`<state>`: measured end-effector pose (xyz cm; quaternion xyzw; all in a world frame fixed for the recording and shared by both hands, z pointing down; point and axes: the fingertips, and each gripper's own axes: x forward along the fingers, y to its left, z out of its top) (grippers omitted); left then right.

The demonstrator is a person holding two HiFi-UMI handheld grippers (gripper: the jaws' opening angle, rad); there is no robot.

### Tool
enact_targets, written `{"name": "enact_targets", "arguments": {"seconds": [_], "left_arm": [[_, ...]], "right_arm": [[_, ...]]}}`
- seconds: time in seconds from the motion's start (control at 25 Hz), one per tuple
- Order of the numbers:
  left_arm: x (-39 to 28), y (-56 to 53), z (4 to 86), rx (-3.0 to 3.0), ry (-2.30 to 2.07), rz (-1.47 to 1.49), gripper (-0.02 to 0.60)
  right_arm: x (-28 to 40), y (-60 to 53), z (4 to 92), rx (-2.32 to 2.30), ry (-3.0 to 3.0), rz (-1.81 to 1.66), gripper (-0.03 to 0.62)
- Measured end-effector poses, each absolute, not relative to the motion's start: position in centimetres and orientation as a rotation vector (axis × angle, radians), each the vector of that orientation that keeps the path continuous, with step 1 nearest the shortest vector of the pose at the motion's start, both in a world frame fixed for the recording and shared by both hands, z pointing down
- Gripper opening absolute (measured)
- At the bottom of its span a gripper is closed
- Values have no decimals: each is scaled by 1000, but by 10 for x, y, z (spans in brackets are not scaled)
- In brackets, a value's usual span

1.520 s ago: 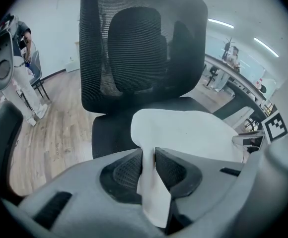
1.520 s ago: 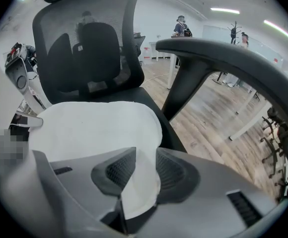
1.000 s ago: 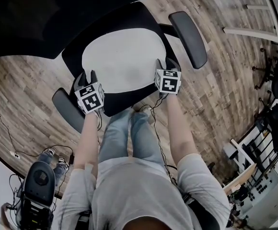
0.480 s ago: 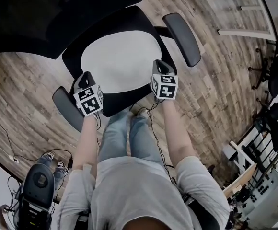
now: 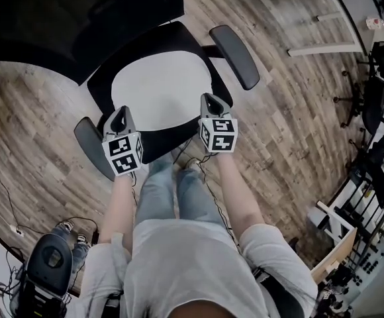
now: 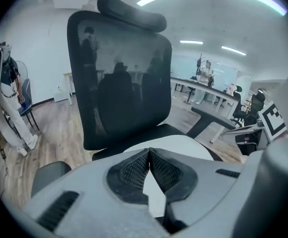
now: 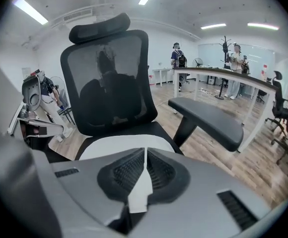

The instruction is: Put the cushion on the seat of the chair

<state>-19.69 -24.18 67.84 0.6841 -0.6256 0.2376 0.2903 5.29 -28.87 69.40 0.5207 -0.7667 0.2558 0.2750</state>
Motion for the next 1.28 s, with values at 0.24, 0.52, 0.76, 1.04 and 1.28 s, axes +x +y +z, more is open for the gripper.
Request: {"name": "enact_targets", "arguments": {"seconds": [0.24,0.52,0.76,1.04,1.28], "left_arm": [[-180,-225,621,1934,-1693,583,11],[-172,-204,563,1995,-1758,521,11],[-166,-192,516,2044,-1813,458,11],[-162,-178,458,2100,-1885,385,11],[-152,-168,416,2152,-1926,335,12]], "right_arm": [[50,-271,644,1415,-2146,648,21],[54,-253,583,1440,-2244,576,21],[56,-240,534,1460,-2320,499,21],[54,-227,477,1447,-2415,382,23],[57,-218,431,1459,-2497,314,23]]}}
